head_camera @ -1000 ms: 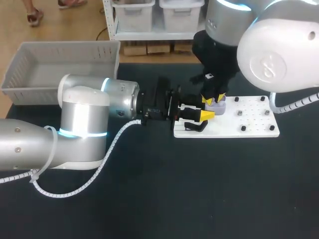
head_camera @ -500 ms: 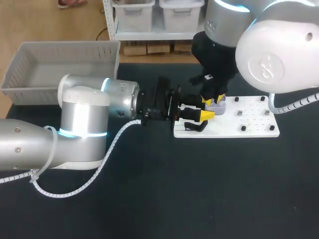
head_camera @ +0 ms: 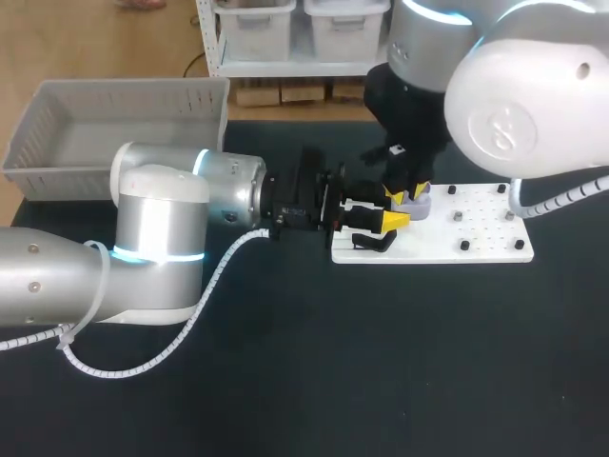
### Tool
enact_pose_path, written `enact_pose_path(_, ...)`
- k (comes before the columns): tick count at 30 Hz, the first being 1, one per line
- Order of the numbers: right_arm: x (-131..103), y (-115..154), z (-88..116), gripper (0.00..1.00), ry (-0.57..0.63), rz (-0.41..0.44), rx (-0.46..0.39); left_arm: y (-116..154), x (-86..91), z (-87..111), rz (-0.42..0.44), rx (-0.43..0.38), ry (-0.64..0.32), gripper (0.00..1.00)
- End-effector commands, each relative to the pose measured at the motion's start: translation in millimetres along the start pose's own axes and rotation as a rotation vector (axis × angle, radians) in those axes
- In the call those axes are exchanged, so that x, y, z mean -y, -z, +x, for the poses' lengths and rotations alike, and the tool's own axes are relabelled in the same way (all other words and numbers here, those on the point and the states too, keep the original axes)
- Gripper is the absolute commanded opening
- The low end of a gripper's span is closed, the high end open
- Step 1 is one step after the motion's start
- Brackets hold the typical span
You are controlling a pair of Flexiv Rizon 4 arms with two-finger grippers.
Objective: Pick up each earbud case from the left stands, insert the matching earbuds, close the lid, and place the case in the box.
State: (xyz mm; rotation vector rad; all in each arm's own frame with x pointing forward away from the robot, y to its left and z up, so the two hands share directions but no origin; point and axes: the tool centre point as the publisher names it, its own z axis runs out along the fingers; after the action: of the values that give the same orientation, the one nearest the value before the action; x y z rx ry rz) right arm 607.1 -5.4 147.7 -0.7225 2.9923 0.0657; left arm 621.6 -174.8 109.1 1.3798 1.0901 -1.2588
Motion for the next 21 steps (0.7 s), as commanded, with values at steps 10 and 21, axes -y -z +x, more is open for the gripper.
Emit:
enact_pose_path(10,-2.5,-2.7,-2.6,0.40,0.008,0.000,-0.007,-0.3,0.5,-0.1,-0.003,0.001,-0.002,0.00)
enact_pose_path(21,-5.4,11.8,10.2,1.00,0.020,-0.015,0.008,-0.3,0.5,-0.1,-0.003,0.001,-0.002,0.00)
